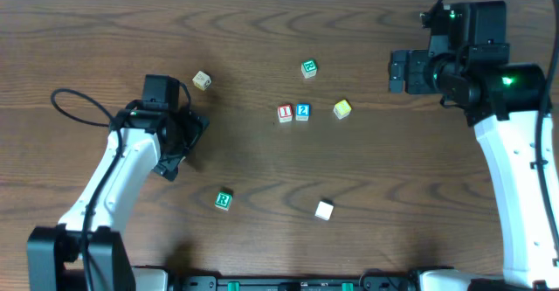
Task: Spell out Ai2
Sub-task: 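Grasp the red 'A' block with the left gripper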
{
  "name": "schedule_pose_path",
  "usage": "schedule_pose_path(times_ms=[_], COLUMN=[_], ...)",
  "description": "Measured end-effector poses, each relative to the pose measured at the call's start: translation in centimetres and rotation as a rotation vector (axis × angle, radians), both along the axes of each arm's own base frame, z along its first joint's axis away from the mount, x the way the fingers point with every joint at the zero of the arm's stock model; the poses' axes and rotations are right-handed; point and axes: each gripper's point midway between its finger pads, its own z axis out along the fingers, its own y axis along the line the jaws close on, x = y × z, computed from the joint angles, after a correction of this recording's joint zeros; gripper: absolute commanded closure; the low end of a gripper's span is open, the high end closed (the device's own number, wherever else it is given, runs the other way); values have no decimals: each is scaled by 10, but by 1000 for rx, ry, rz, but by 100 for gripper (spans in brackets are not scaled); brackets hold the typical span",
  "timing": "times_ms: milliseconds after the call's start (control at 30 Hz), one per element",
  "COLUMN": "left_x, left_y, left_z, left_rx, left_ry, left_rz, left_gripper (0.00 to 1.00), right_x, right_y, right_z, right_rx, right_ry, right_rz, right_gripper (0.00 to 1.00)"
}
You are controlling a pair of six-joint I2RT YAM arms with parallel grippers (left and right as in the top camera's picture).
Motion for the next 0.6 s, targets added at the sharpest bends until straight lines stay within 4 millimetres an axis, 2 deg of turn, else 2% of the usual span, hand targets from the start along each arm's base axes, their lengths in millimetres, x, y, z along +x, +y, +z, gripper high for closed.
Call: schedule_pose_path(times_ms=[133, 233, 267, 433, 600], left_x=[-9, -9, -9, -9, -9], left_y=[6, 10, 11, 16, 19], left_z=[-11, -11, -12, -22, -38], left_rx=[35, 55, 63, 100, 115], left_ry=[62, 63, 65, 90, 131], left_rz=[16, 17, 16, -16, -63], left_gripper=[0, 0, 5, 13, 17], right_x=[0, 0, 0, 0, 0], right_y=[2, 2, 2, 2, 3], right_z=[0, 0, 0, 0, -1], right_rx=[9, 9, 11, 11, 12], right_ry=[2, 2, 2, 2, 4], right_rz=[7, 8, 9, 9, 11], right_gripper=[1, 1, 1, 1, 1])
